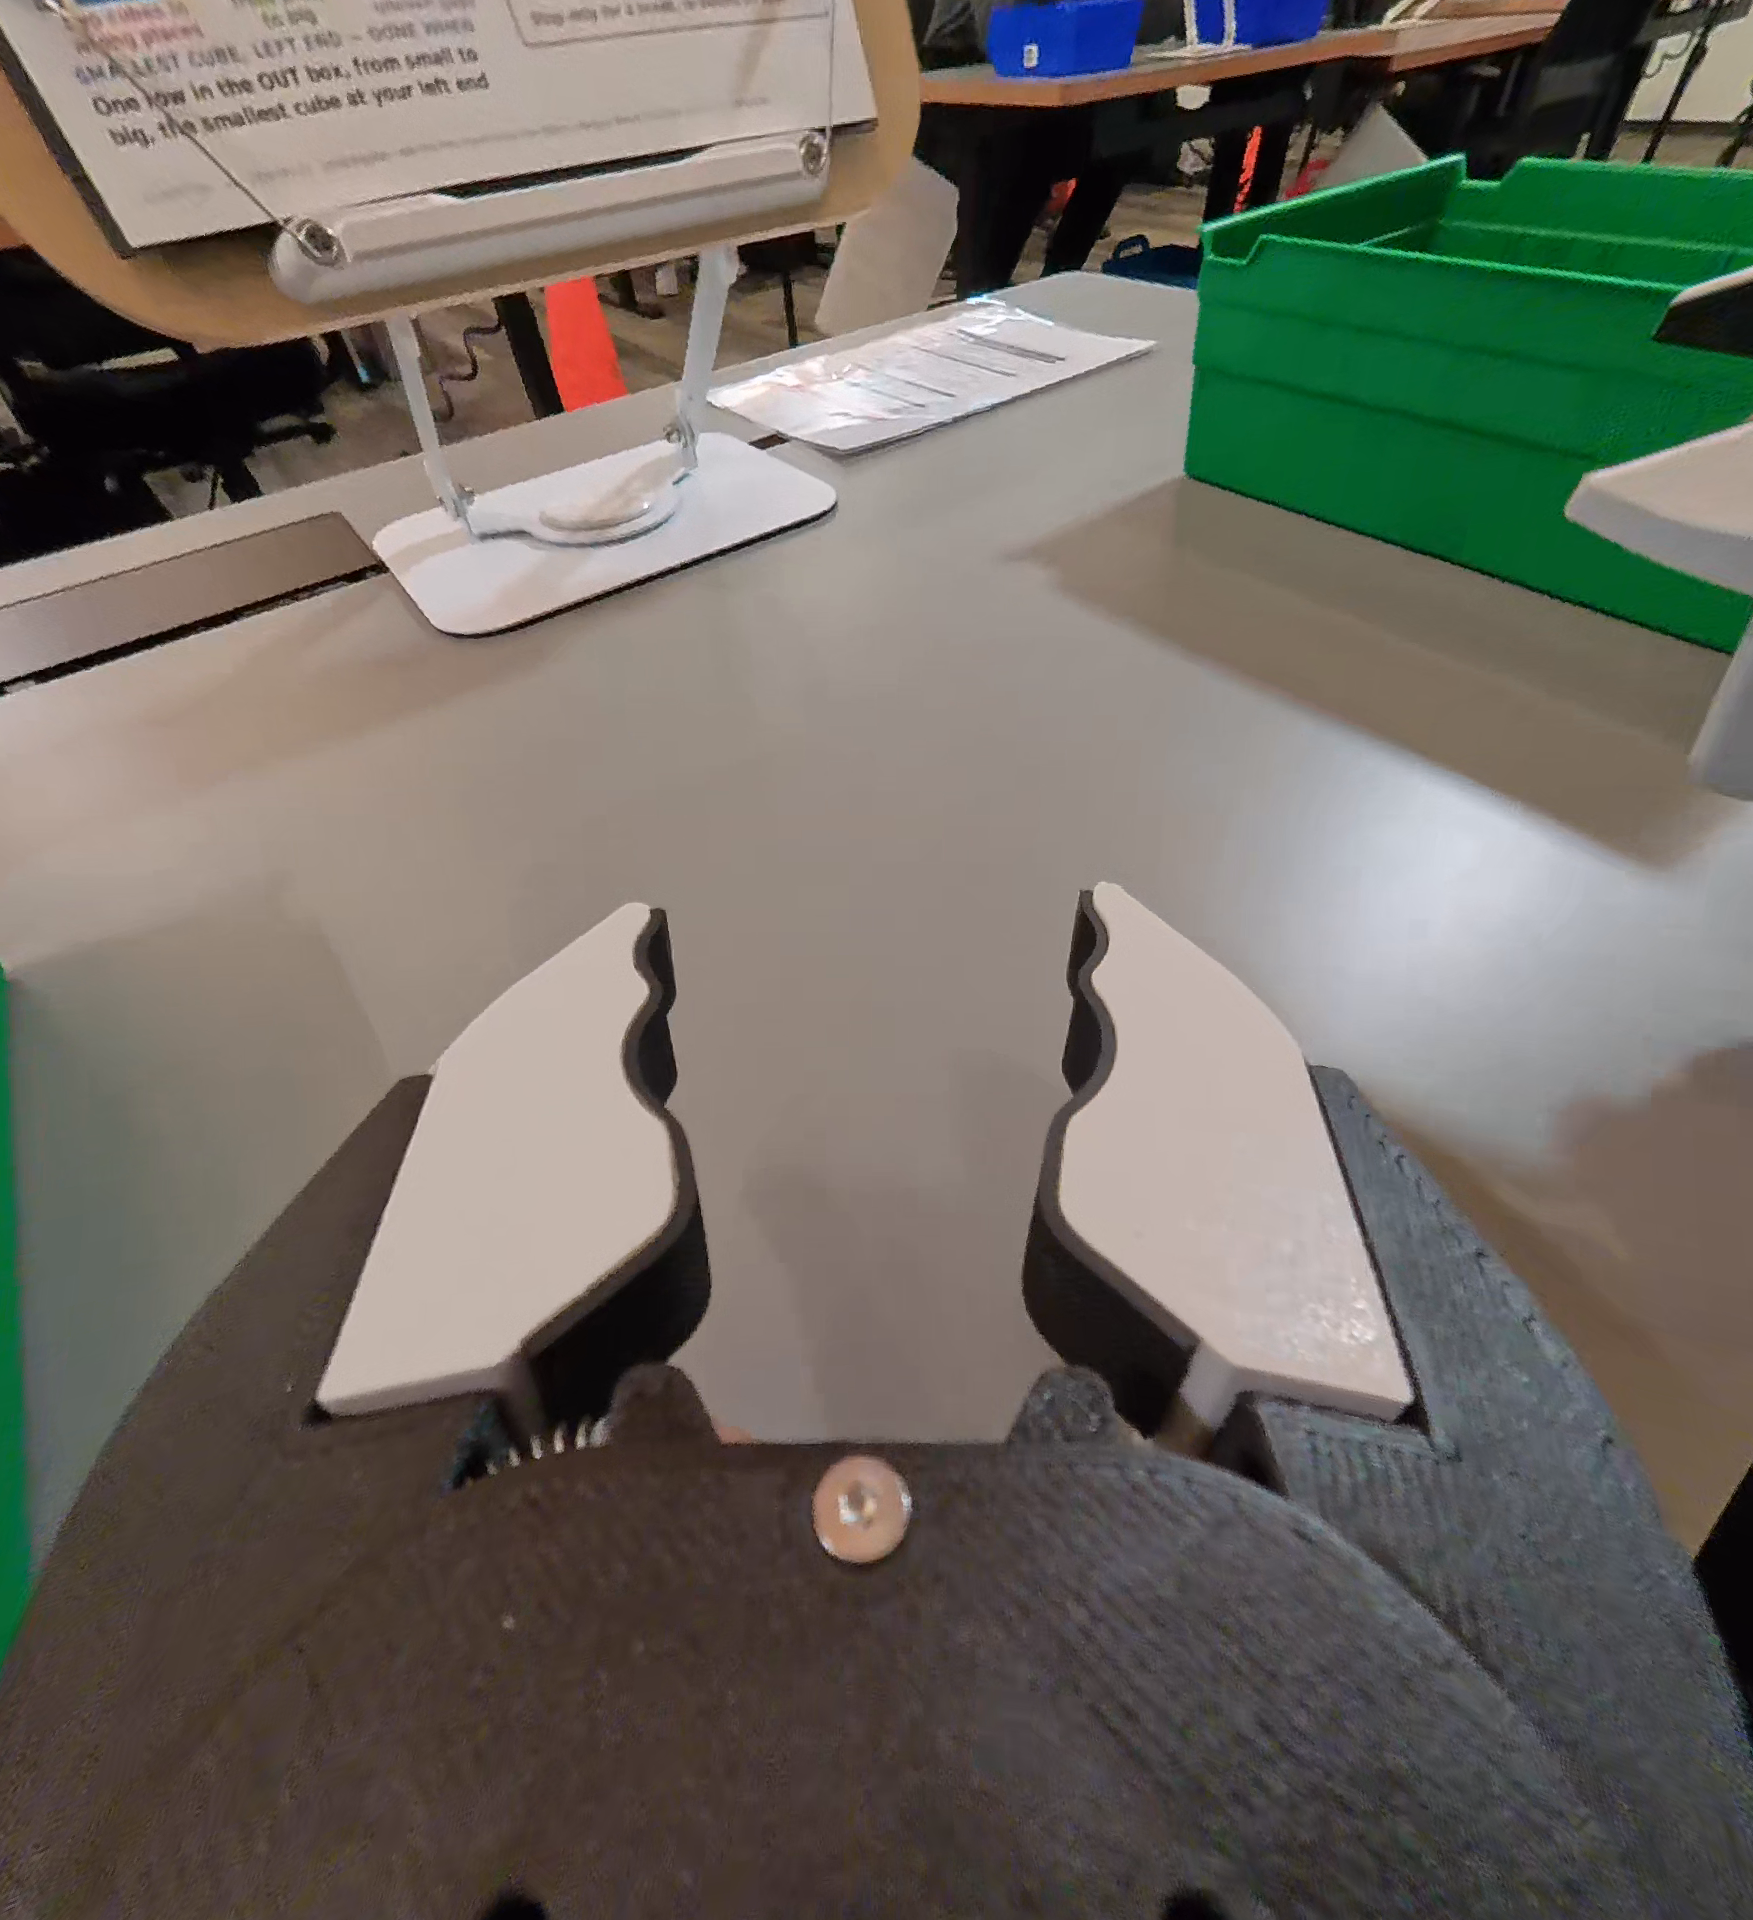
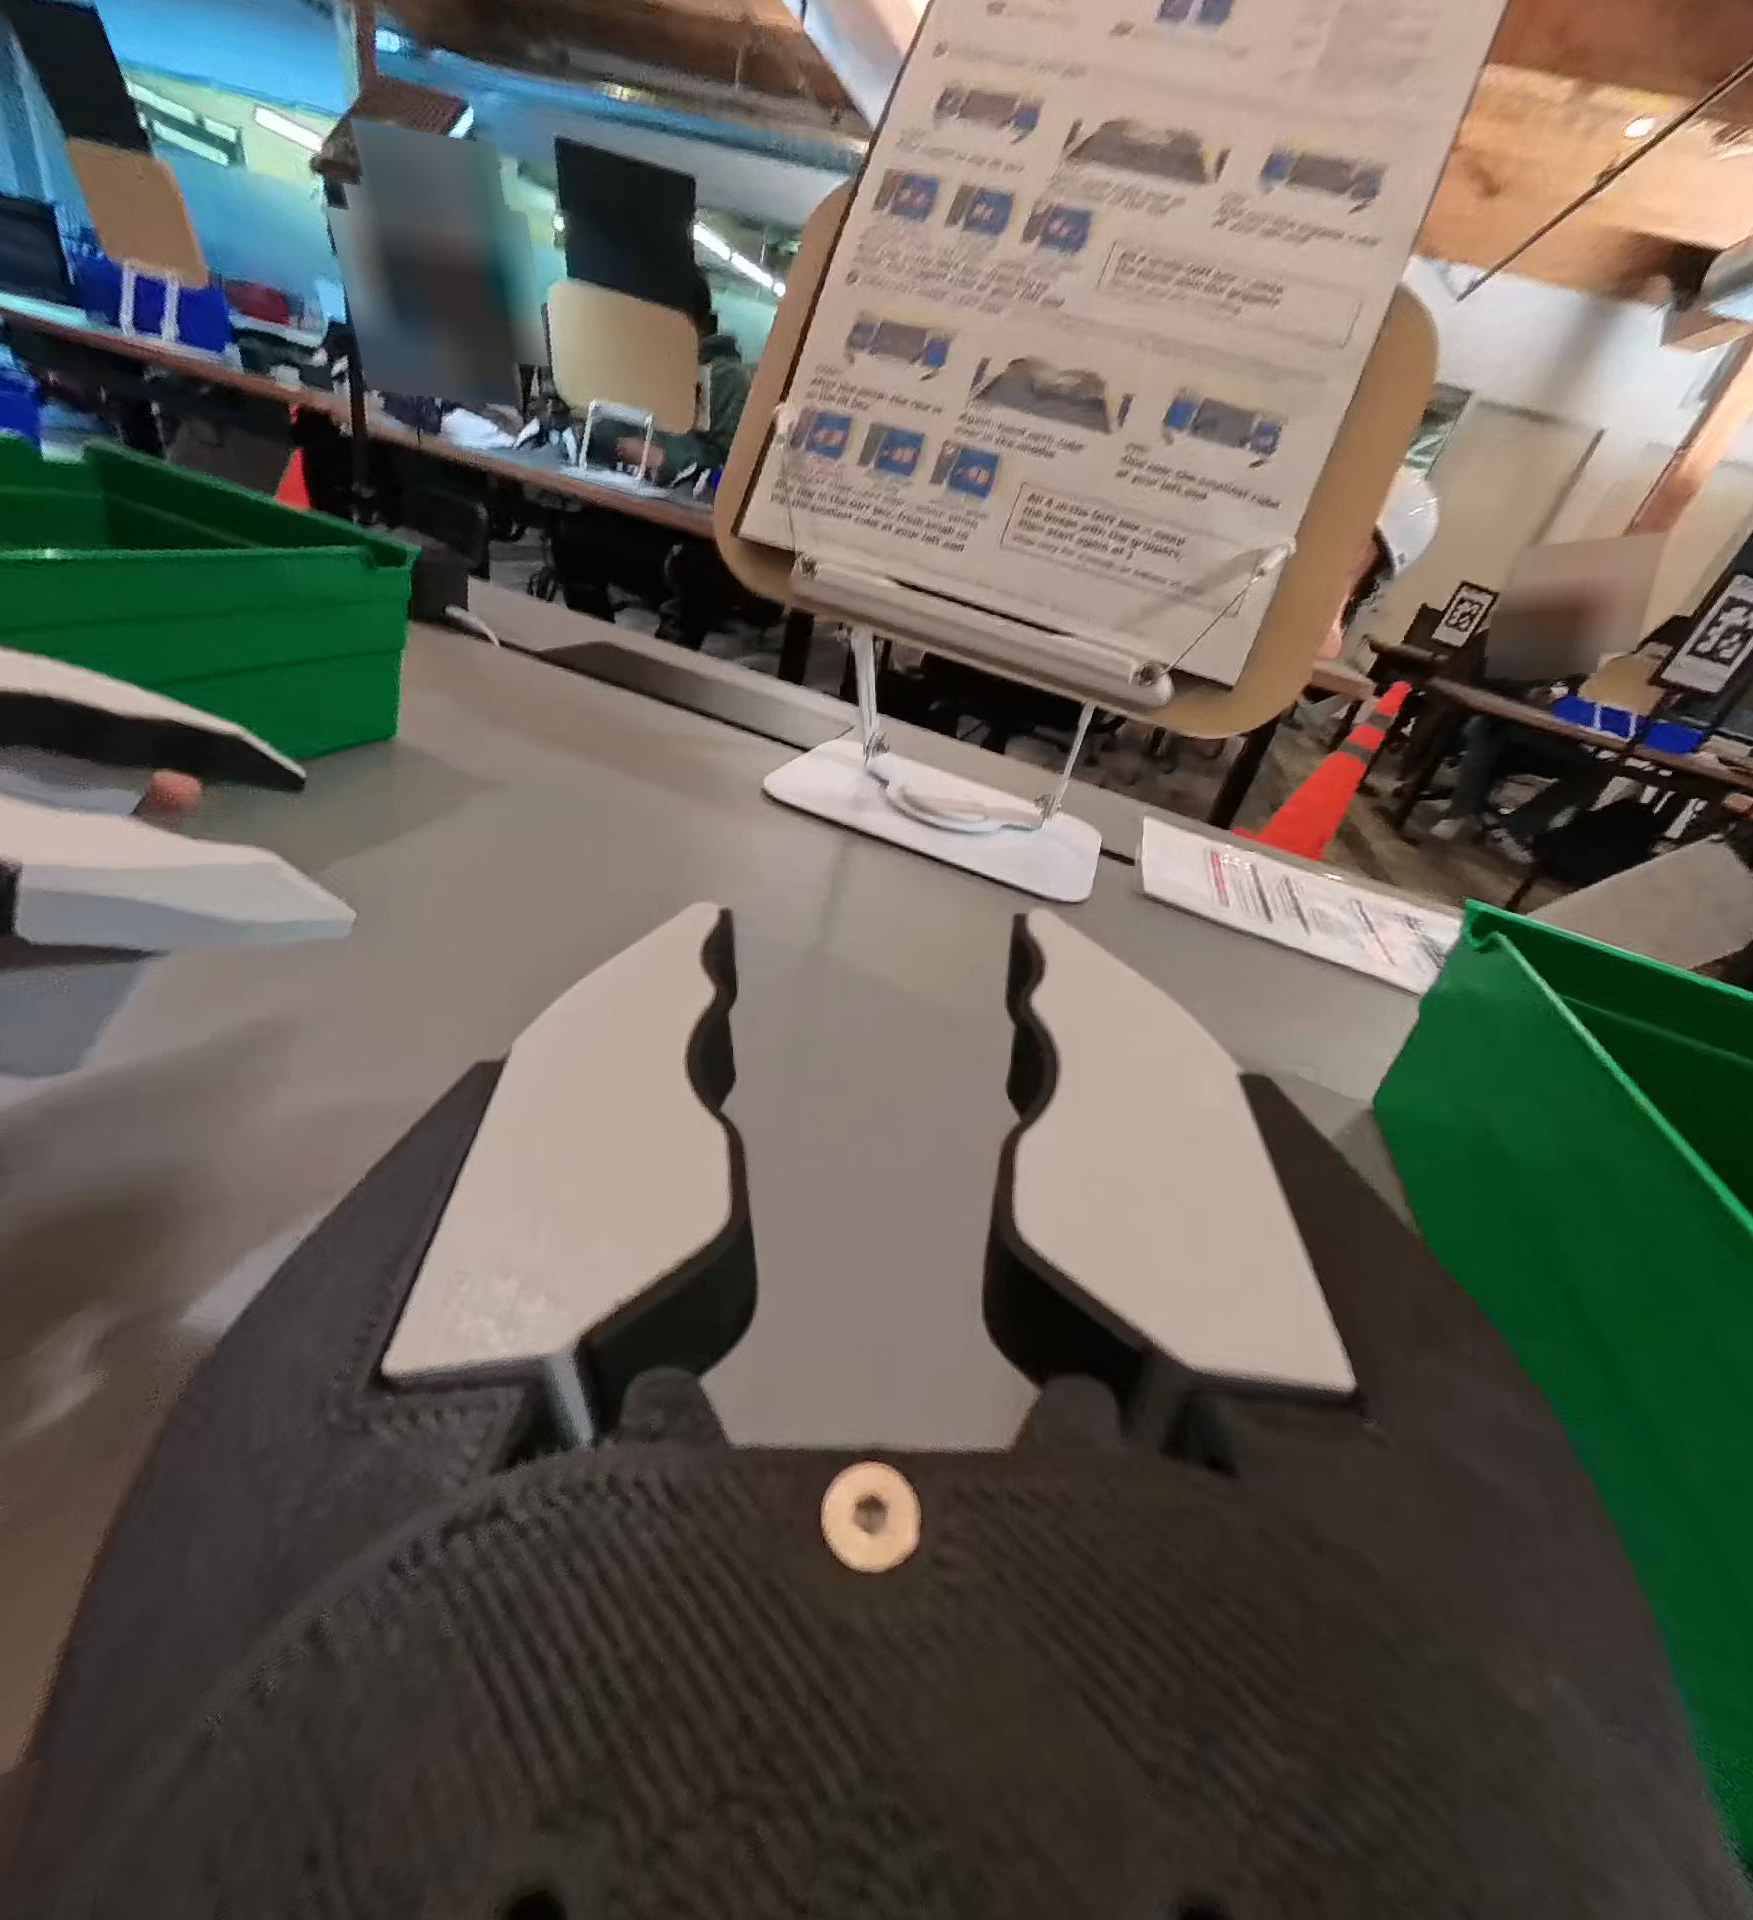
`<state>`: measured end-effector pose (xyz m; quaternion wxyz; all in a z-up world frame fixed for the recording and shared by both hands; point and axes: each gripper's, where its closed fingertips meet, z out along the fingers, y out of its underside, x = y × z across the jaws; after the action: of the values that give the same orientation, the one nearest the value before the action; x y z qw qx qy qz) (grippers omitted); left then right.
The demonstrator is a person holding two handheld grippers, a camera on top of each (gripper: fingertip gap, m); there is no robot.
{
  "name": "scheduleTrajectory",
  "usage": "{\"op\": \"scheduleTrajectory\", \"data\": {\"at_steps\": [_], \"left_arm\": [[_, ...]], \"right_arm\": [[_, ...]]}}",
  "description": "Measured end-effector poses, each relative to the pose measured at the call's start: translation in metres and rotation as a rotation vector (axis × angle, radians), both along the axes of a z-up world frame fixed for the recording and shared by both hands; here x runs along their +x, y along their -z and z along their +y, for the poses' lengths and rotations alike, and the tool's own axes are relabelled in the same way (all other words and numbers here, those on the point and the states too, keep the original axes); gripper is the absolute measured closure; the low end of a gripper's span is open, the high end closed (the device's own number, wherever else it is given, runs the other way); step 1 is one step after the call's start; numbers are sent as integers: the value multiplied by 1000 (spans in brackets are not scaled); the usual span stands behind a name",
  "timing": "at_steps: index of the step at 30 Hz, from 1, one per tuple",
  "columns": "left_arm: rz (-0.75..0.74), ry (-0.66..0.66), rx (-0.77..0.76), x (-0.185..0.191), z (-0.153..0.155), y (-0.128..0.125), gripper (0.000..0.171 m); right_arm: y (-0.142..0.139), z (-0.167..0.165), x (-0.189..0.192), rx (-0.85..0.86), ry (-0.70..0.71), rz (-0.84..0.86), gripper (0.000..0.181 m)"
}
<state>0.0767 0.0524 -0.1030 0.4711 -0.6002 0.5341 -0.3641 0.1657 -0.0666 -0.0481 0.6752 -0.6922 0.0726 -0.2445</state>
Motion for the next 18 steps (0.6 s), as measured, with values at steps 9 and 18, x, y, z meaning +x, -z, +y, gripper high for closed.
{"op": "scheduleTrajectory", "data": {"at_steps": [9,18], "left_arm": [[5,24,-31,0,-6,-1,97],[-10,96,-190,1,-18,-1,91]], "right_arm": [[34,13,-5,-128,-45,86,102],[40,19,-12,-160,-103,137,96]]}}
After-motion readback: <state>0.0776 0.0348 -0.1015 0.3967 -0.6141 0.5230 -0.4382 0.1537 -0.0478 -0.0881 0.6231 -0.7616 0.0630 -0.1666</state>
